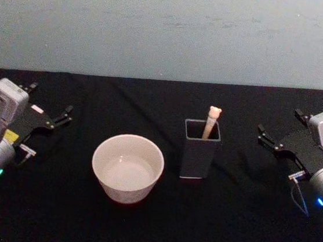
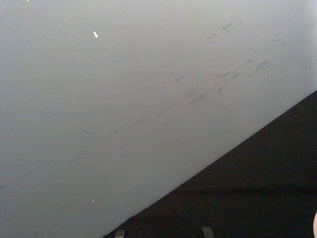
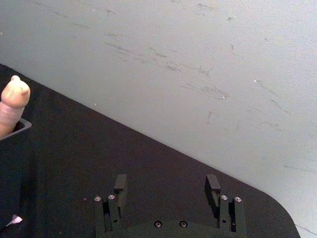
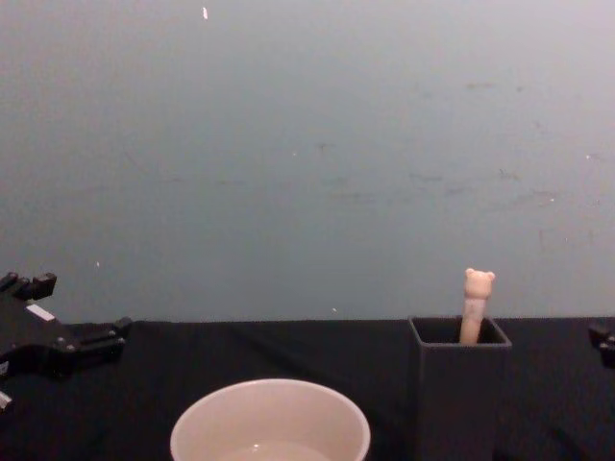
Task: Pick up the stirring spoon with one hand, stir inside the cup, then place it back in its original position.
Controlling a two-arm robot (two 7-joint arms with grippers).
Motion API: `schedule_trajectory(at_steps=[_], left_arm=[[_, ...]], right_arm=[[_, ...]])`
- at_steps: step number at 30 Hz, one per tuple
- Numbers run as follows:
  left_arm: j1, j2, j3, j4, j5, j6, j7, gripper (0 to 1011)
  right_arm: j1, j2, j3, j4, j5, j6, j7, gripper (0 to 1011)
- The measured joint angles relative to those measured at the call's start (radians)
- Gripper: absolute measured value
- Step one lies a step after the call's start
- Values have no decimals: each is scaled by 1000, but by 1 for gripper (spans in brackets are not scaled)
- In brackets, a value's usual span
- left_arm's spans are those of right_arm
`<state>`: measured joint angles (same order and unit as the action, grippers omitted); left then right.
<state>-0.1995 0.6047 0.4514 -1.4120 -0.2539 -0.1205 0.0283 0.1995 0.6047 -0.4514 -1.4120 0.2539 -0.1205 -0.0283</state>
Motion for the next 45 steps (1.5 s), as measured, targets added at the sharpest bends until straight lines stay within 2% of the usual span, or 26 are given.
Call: schedule_trajectory(at_steps=[45], left_arm=[[0,0,0,0,0,0,0,1001]], right_arm=[[0,0,0,0,0,0,0,1000]])
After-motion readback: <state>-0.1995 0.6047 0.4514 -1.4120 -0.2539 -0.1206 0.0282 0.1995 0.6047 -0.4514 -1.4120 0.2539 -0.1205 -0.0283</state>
